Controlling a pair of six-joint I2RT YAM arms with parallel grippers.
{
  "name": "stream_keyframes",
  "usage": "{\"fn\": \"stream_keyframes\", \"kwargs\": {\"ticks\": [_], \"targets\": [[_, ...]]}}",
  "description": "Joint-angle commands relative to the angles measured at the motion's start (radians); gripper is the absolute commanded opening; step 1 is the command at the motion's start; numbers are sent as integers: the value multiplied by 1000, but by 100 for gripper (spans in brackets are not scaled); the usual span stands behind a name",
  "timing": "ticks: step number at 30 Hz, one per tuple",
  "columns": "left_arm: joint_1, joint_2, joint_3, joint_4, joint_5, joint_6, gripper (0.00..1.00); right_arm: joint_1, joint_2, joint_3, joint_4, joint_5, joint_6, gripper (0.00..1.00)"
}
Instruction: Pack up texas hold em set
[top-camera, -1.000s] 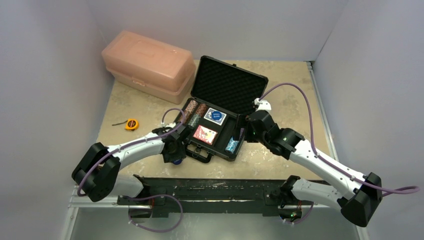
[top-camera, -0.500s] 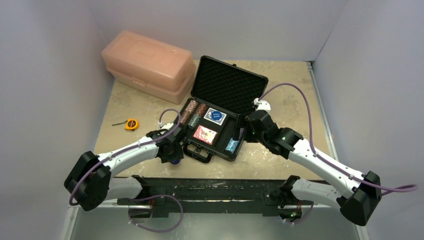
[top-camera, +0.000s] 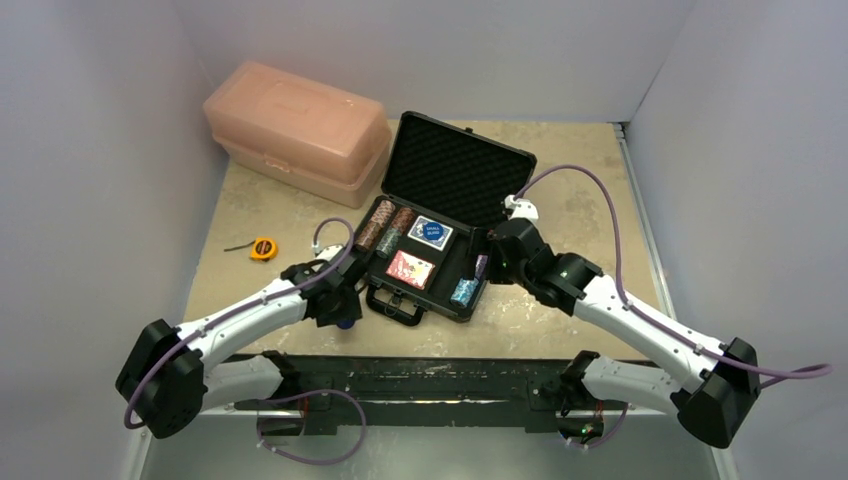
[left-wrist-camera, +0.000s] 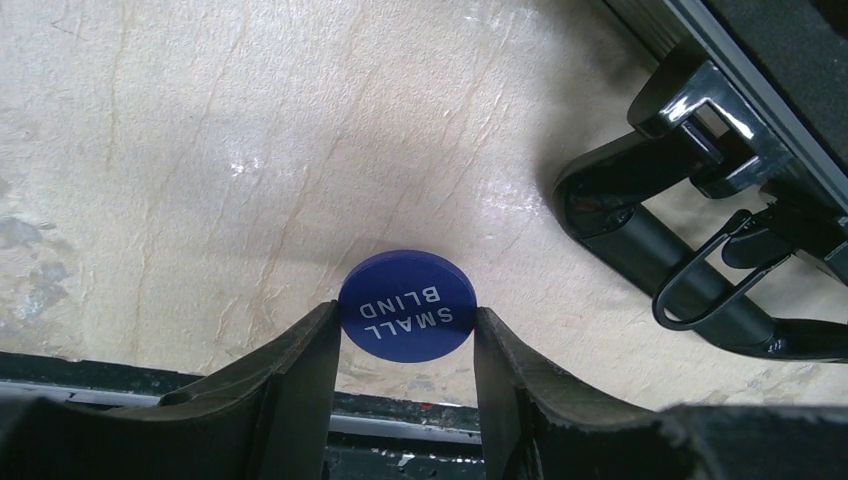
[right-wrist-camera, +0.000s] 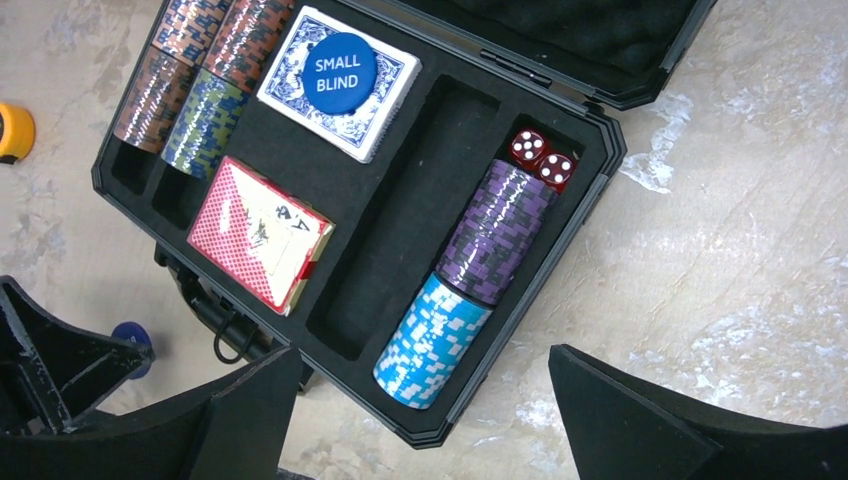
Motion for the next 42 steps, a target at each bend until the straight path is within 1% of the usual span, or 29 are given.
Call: {"fn": "stream_keyframes", "kwargs": {"ticks": [1,8,13,18,28,42], "targets": [[2,-40,53,-38,-31,34,36,-2,10,52,37,-23,19,99],[2,-64,98,-59,-31,59,36,-2,47,111,22,-37,7,99],[1,-67,160,-79,-22,94,36,-2,62,155,-7,2,-1,99],[1,-51,220,-87,-11,131,36,-2,52,162,-18,21,8,99],[1,55,344,-59,31,196,36,-2,25,159,-47,41,21,99],[-16,268,519,-46,92,263,34,-3,-18,127,-59,71,19,99]]}}
